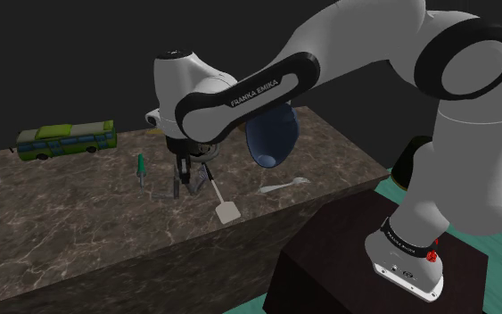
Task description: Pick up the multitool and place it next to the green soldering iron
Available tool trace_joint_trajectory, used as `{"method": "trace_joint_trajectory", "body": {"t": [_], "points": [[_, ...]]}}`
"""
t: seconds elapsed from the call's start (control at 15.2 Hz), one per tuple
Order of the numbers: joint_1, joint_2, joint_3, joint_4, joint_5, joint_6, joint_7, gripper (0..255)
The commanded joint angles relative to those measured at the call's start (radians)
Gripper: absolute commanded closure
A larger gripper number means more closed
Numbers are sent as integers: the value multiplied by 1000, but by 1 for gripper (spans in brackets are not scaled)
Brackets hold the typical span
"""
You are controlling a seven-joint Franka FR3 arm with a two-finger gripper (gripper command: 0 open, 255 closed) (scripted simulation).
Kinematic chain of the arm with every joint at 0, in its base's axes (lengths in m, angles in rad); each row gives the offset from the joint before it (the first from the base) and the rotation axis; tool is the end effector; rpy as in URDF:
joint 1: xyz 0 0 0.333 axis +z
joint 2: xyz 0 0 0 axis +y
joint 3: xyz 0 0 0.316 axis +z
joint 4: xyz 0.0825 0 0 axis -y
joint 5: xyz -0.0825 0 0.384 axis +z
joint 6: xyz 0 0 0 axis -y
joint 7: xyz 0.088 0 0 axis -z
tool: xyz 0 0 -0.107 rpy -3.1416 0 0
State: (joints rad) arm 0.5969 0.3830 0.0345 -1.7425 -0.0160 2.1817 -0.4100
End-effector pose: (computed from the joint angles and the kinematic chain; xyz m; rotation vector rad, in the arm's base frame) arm 0.5330 0.3865 0.3614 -2.7146 -1.5675 -0.0881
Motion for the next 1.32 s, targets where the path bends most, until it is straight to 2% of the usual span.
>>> {"method": "trace_joint_trajectory", "body": {"t": [0.0, 0.2, 0.26, 0.59, 0.86, 1.25], "points": [[0, 1, 0, 0, 0, 1, 0, 255], [0, 1, 0, 0, 0, 1, 0, 255], [0, 1, 0, 0, 0, 1, 0, 0], [0, 1, 0, 0, 0, 1, 0, 0], [-1, -54, 1, 51, 3, -105, -2, 0], [-1, -54, 1, 51, 3, -105, -2, 0]]}}
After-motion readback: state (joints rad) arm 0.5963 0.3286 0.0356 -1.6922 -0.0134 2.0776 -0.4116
